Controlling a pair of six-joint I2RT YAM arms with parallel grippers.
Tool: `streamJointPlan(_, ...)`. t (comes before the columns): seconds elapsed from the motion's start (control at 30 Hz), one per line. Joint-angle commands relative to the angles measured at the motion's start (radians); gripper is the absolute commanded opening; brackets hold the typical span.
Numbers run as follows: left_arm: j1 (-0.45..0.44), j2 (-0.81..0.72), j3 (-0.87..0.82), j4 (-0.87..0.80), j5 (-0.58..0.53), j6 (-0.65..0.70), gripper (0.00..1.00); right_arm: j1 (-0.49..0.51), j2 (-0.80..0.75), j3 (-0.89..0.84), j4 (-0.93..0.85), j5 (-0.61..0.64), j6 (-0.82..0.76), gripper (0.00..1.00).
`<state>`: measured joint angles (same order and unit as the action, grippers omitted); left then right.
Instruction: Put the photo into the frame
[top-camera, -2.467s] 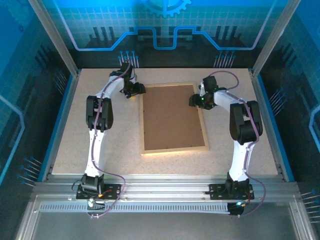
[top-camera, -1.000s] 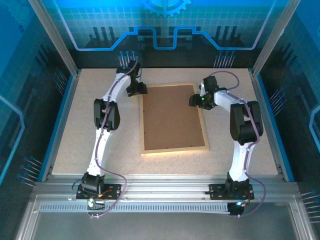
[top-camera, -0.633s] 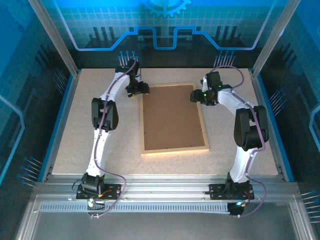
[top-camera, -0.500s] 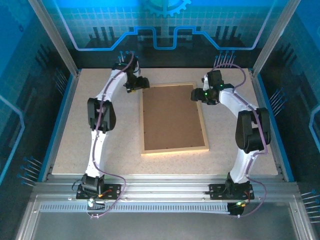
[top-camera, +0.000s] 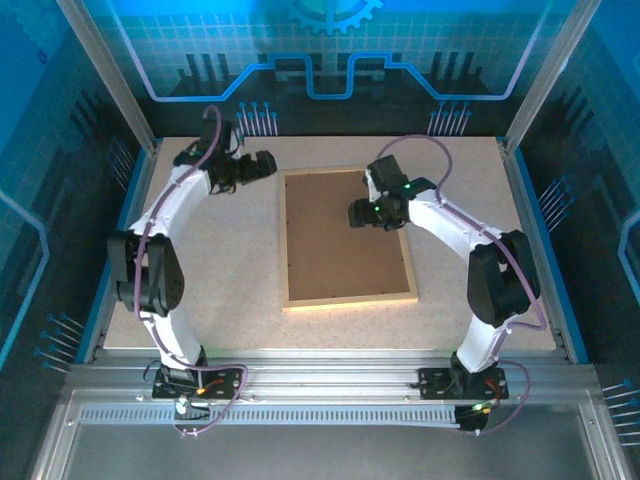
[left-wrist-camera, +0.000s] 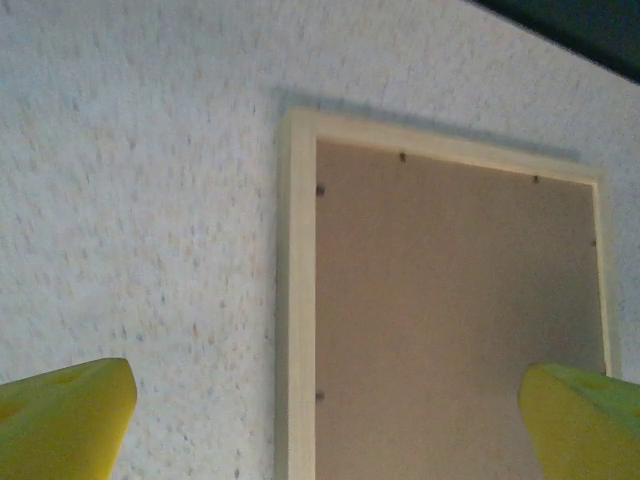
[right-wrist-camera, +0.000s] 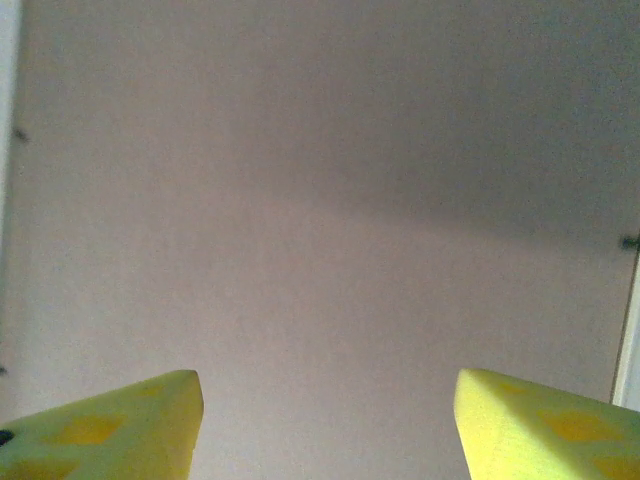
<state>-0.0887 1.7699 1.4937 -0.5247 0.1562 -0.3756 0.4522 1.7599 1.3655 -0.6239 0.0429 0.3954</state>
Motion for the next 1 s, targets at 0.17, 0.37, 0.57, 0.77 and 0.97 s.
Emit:
streamJointPlan(0.17,-0.019,-0.22,-0.468,0.314,0.125,-0.187,0.99,0.098,-0.14,-0.168,-0.184,0.12,0.054,0.66)
streamJointPlan(0.37,-0.025,-0.269,-0.593,0.335,0.087,-0.191,0.99,0.37,-0.048,-0.102,-0.163,0.069,0.176,0.66)
streamJointPlan(0.57,0.028,-0.282,-0.669,0.373,0.081,-0.202,0.99,0.518,0.159,0.141,-0.147,0.061,0.221,0.65)
streamJointPlan(0.77,0.103,-0.289,-0.746,0.452,0.111,-0.232,0.99,0.583,0.332,0.357,-0.169,0.073,0.241,0.59)
streamJointPlan(0.97,0.15,-0.292,-0.779,0.51,0.174,-0.258,0.99,0.598,0.458,0.491,-0.274,0.15,0.254,0.57)
